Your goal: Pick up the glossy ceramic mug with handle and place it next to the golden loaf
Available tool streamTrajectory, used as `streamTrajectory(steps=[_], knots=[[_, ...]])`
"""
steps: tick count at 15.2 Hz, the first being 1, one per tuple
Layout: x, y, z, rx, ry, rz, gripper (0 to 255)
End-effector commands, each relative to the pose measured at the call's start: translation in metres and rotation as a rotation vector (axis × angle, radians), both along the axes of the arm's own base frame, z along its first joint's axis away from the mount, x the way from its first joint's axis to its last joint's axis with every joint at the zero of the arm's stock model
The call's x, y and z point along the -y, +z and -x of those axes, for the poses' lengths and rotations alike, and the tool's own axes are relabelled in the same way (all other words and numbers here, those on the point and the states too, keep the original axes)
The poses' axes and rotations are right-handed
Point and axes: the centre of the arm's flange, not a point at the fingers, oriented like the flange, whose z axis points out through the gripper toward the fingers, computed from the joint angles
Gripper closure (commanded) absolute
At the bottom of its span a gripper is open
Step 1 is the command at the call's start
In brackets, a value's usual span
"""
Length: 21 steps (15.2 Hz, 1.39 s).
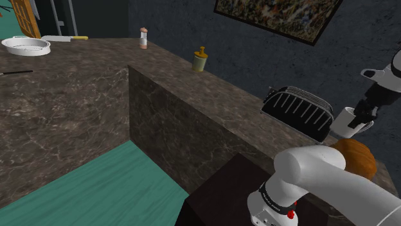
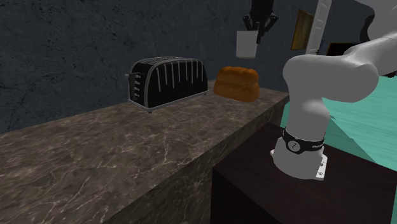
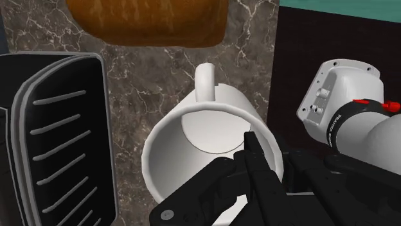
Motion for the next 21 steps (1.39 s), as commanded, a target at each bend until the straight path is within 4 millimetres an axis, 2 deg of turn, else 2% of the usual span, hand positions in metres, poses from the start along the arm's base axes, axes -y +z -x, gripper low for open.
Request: streamTrajectory(steps=[1,18,21], knots=[[0.0,-0.001,0.028,-0.001,0.001,0.0,255],[0.003,-0.001,0.255,-0.001,0.001,0.0,255],[0.003,-0.017,0.255,-0.001,0.001,0.0,255]])
